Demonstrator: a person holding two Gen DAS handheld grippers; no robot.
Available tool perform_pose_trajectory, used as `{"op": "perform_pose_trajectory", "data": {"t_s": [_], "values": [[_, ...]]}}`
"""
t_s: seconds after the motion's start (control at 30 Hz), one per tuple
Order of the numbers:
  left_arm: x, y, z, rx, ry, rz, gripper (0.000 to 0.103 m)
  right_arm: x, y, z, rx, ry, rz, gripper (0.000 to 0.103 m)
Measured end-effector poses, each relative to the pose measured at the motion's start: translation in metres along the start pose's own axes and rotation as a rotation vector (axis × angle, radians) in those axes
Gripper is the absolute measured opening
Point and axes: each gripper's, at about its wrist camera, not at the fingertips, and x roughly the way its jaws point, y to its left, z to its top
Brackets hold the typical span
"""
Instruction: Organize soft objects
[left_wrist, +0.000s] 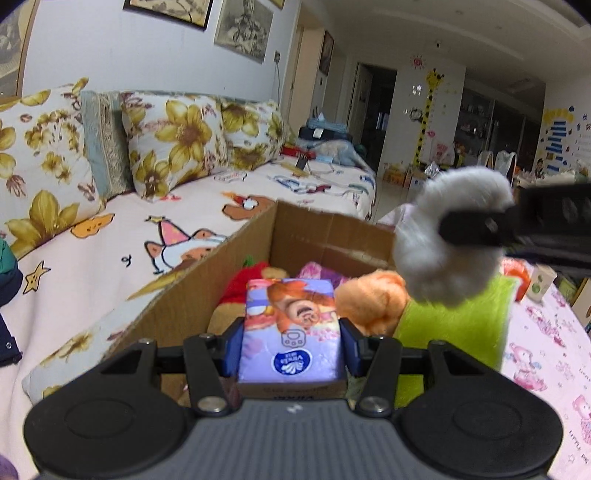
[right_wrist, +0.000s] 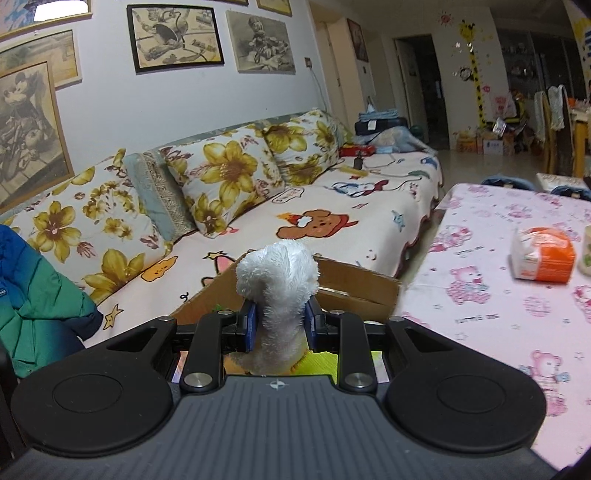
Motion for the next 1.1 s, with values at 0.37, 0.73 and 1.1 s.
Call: {"op": "perform_pose_trajectory", "data": {"t_s": [0.37, 0.73, 1.1], "values": [[-0.001, 0.007, 0.0, -0.027, 0.028, 0.003, 0.073, 0.031, 0.005, -0.001, 0.069, 0.118, 0.067, 0.081], [-0.015, 0.008, 0.006, 0.014, -0.063, 0.043, 0.102, -0.046, -0.009, -0.001, 0.148, -0.098, -0.12, 0.102], [-0.035, -0.006, -0.001, 0.056, -0.094, 0.014, 0.102, -0.107, -0.029, -0.042, 0.166, -0.109, -0.388, 0.103]]}}
